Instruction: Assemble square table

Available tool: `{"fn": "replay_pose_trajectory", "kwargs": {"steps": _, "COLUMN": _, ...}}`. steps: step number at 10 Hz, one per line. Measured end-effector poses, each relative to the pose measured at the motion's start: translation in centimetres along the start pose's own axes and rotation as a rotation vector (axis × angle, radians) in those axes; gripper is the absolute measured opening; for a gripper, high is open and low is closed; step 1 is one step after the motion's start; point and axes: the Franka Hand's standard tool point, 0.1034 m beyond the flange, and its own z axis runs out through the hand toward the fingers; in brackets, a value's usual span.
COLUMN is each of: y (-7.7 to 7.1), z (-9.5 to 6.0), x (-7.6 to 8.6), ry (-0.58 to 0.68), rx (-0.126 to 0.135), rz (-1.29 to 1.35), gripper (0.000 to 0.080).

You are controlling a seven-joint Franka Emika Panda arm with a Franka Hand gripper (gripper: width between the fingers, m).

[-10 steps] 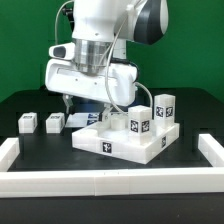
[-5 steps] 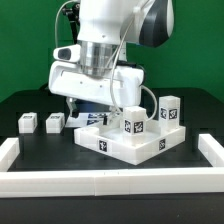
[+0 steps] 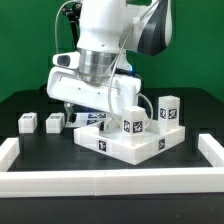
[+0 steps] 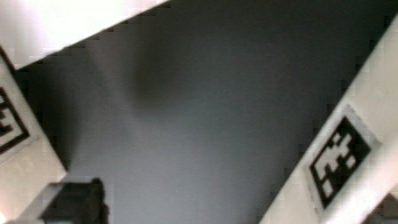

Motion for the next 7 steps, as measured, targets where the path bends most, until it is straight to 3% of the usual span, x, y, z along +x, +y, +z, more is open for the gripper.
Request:
{"fn": "replay_pose_trajectory", "kwargs": {"steps": 1, "y": 0.01, "z": 0.01, "x": -0.02, "ry": -0.004, "rx": 0.000, "rz": 0.001, "gripper": 0.0648}}
{"fn": "replay_pose_trajectory", "kwargs": {"steps": 3, "y": 0.02, "z": 0.03, "x": -0.03, "ry": -0.004, "rx": 0.000, "rz": 0.001, "gripper": 0.0351}}
{"fn": "replay_pose_trajectory", "kwargs": {"steps": 4, "y": 0.02, "z": 0.03, "x": -0.03, "ry": -0.004, "rx": 0.000, "rz": 0.001, "gripper": 0.0351}}
{"fn": "replay_pose_trajectory", "kwargs": {"steps": 6, "y": 0.04, "z": -0.01, "x": 0.08, "ry": 0.000, "rx": 0.000, "rz": 0.004, "gripper": 0.0084}}
{"fn": "replay_pose_trajectory", "kwargs": {"steps": 7, "y": 0.03, "z": -0.04, "x": 0.10, "ry": 0.002, "rx": 0.000, "rz": 0.001, "gripper": 0.0084}}
